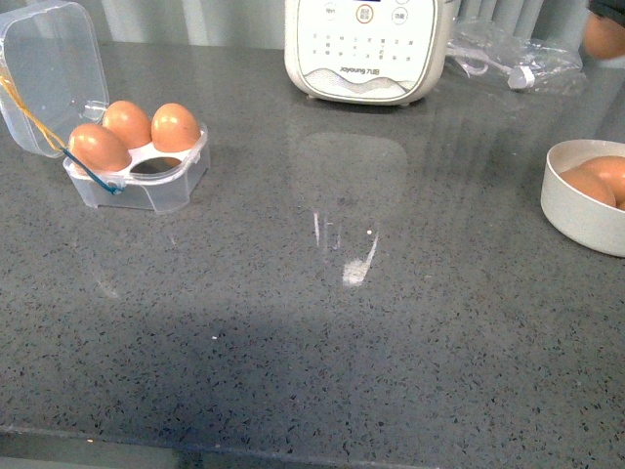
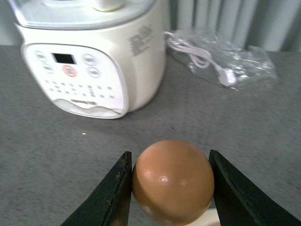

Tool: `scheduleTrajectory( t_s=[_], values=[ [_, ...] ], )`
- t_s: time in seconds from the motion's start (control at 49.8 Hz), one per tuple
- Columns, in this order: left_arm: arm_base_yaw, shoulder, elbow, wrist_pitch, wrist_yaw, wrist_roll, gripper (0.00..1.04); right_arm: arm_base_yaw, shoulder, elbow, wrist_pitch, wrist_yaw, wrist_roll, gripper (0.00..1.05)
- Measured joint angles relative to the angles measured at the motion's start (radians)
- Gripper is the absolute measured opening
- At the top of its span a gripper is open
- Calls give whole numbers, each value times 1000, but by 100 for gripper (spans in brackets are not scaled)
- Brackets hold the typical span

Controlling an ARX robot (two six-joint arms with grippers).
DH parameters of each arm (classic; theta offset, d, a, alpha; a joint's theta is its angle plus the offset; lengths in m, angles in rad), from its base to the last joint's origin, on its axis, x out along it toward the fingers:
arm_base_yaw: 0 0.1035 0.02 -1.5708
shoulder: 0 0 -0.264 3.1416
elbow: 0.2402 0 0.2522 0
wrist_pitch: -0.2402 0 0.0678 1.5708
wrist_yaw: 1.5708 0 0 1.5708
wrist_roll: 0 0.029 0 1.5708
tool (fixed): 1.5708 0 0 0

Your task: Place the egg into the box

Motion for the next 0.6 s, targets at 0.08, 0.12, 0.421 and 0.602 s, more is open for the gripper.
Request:
scheduleTrajectory(
  t_s=[0.08,0.12,0.421,0.602],
  values=[
    [0,0,0,0,0,0,98,80,50,62,-6,-2,13,41],
    [0,0,0,0,0,0,98,117,75,90,-17,-11,16,41],
    [0,0,0,0,0,0,98,266,169,204,-60,-157,-6,41],
    [0,0,0,0,0,0,98,316,194,225,-109,-284,-92,41]
  ],
)
